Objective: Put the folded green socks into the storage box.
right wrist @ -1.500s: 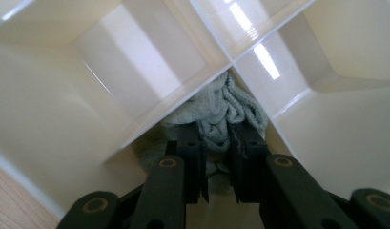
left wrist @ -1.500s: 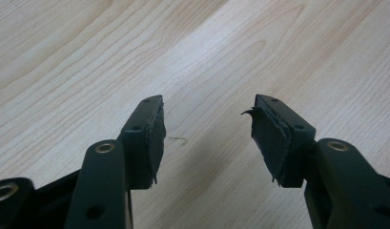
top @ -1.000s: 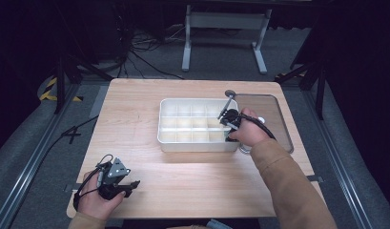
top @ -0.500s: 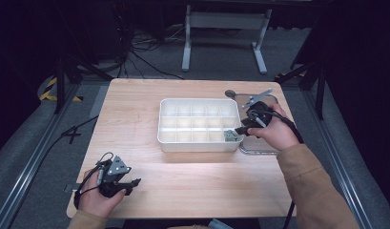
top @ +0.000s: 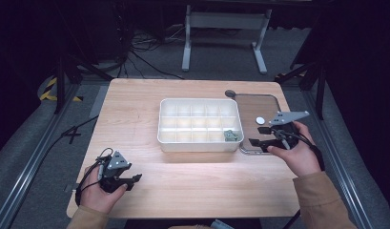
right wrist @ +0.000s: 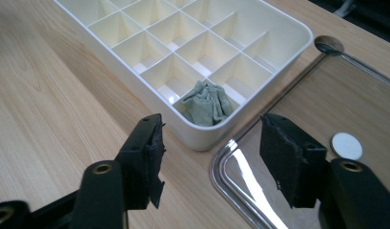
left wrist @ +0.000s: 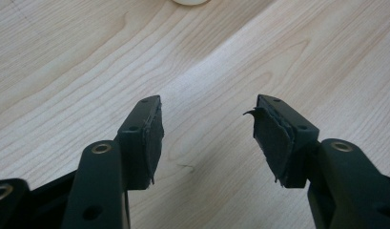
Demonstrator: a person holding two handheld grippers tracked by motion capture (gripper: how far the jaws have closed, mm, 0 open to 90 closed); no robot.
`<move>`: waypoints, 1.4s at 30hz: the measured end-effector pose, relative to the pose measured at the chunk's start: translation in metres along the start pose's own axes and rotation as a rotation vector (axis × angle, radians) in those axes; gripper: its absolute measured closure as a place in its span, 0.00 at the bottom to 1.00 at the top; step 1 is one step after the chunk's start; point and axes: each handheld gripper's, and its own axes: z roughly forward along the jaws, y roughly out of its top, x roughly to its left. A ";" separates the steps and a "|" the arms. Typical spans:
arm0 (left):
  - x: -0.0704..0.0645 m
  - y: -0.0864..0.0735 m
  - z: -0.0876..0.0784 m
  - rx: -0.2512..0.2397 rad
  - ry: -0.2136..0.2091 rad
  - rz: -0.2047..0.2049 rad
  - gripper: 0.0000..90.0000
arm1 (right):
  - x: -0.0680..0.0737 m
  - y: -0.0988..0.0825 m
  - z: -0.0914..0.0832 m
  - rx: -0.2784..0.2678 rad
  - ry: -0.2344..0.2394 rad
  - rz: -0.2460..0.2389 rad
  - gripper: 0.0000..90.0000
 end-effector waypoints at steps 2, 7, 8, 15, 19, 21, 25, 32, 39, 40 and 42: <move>0.000 0.000 0.001 0.005 -0.013 -0.012 0.48 | 0.004 -0.010 -0.007 -0.012 -0.020 0.023 0.43; -0.002 0.002 0.003 0.007 -0.017 -0.007 0.48 | 0.013 -0.031 -0.007 -0.044 -0.011 0.044 0.41; -0.003 0.002 0.003 0.005 -0.016 -0.011 0.48 | 0.014 -0.037 -0.007 -0.056 -0.010 0.057 0.41; -0.001 0.003 0.003 0.019 -0.025 -0.001 0.47 | 0.010 -0.063 0.001 0.011 -0.004 0.107 0.36; 0.002 0.002 0.005 0.027 -0.027 -0.012 0.46 | 0.010 -0.073 0.007 0.022 -0.003 0.106 0.34; 0.003 0.002 0.007 0.021 -0.022 -0.021 0.46 | 0.009 -0.081 0.011 0.032 -0.010 0.098 0.34; 0.005 0.001 0.009 0.027 -0.027 -0.039 0.45 | 0.008 -0.096 0.019 0.039 -0.002 0.073 0.30; 0.006 0.001 0.015 0.048 -0.033 -0.034 0.45 | 0.008 -0.119 0.035 0.027 -0.026 0.078 0.26; 0.005 0.003 0.022 0.056 -0.036 -0.017 0.45 | 0.014 -0.134 0.046 -0.071 -0.012 0.078 0.24; 0.004 0.003 0.023 0.056 -0.043 -0.015 0.45 | 0.015 -0.134 0.046 -0.081 -0.012 0.074 0.23; 0.004 0.003 0.024 0.045 -0.041 -0.018 0.45 | 0.018 -0.135 0.046 -0.081 -0.012 0.069 0.22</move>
